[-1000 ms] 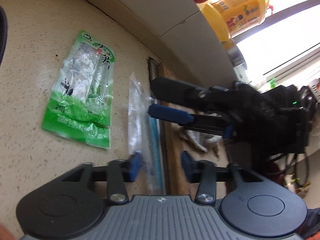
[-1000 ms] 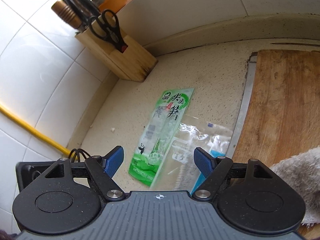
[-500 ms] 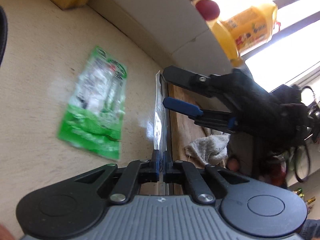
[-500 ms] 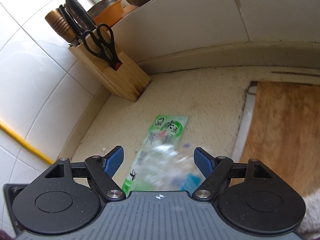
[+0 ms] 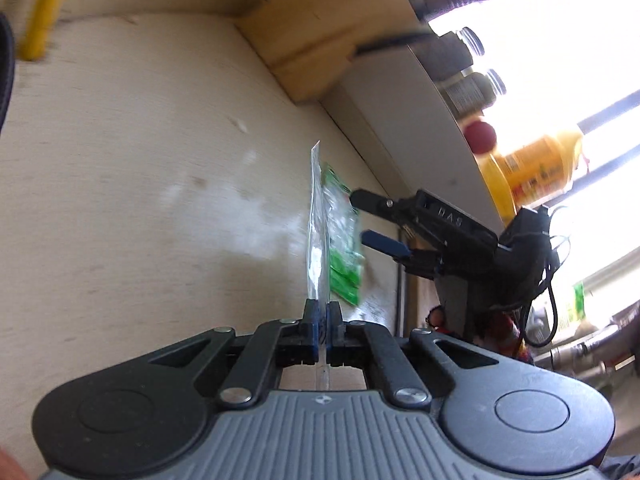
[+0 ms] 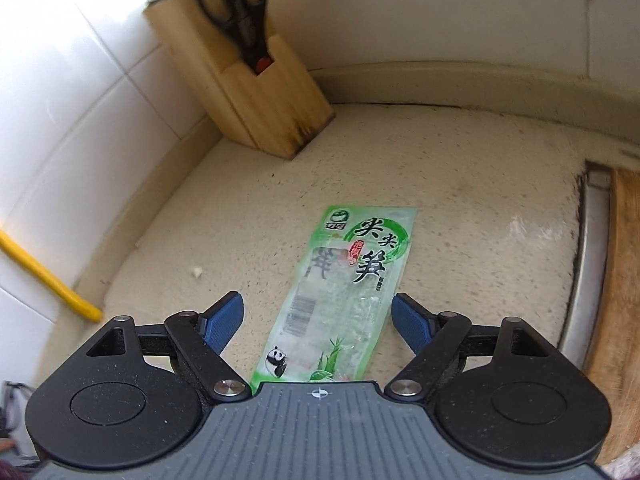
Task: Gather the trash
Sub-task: 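Close the left gripper on the clear bag edge and lift it, then lower the right gripper onto the green-printed snack wrapper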
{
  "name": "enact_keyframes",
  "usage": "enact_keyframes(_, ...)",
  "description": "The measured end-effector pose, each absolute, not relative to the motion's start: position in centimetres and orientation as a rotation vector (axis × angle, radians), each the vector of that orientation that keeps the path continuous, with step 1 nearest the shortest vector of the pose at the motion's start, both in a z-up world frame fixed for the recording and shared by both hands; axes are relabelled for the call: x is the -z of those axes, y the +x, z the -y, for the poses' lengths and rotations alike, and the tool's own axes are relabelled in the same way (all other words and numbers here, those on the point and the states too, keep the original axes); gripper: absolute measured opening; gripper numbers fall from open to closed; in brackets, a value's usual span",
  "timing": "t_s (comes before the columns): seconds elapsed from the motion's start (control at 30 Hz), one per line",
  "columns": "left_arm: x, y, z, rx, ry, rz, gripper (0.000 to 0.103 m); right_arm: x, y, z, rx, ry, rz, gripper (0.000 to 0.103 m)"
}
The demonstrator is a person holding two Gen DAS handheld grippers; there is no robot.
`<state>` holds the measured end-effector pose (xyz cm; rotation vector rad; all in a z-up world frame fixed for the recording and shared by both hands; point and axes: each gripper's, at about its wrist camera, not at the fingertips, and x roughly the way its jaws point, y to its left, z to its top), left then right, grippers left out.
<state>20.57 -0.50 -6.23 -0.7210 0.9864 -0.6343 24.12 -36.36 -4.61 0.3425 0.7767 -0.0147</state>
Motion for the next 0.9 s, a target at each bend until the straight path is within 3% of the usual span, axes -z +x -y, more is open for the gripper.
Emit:
enact_keyframes(0.17,5.9,18.8,-1.0,0.587,-0.739,-0.947,0.001,5.0,24.9,33.1,0.061,0.169,-0.786,0.091)
enact_keyframes(0.5,5.4,17.8,-1.5,0.553,-0.725,-0.913,0.001,6.3,24.3,29.8,0.081,-0.104,-0.779,0.089)
enact_keyframes(0.9,5.3,18.0,-0.6,0.550,-0.730,-0.927,0.001,5.2,21.9,32.1,0.045,-0.085,-0.802,0.061)
